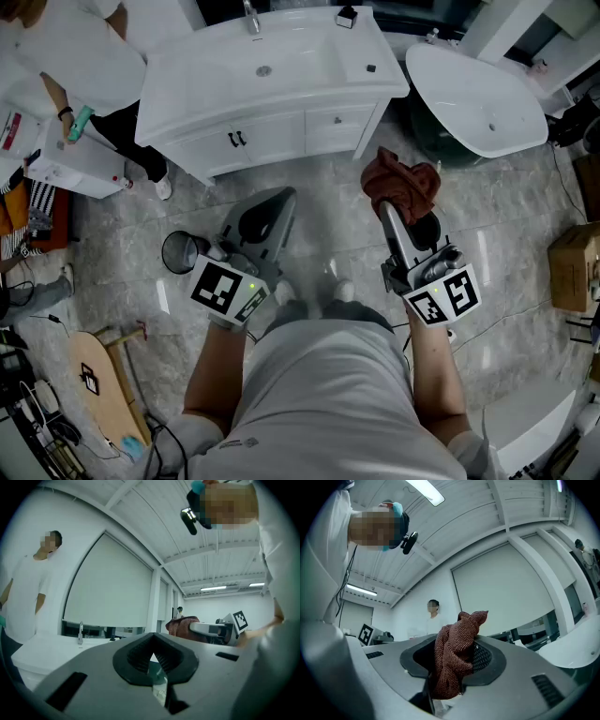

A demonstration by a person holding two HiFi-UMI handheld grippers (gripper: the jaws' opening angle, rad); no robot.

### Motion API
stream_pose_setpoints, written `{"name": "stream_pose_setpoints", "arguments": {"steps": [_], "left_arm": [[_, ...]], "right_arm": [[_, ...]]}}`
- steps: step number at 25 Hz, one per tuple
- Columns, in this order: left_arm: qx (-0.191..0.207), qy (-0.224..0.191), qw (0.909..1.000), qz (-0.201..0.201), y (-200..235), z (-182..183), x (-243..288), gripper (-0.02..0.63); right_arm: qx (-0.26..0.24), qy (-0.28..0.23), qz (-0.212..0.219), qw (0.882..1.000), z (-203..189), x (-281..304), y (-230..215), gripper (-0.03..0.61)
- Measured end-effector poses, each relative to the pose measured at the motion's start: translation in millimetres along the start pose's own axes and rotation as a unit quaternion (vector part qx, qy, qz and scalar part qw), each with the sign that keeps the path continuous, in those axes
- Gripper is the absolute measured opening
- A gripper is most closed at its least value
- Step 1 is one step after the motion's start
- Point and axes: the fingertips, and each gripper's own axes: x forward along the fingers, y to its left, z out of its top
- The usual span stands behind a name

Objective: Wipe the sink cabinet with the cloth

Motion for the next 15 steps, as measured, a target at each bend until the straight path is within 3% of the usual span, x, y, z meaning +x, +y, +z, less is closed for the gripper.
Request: {"name": "stream_pose_setpoints", "arguments": {"steps": [15], "left_arm": [[0.004, 0.017, 0.9990, 0.042, -30.3, -13.0, 25.1, 0.011]], "right_arm": [[0.033, 0.003, -0.001, 0.999, 3.6, -30.8, -55.8, 0.158]]}}
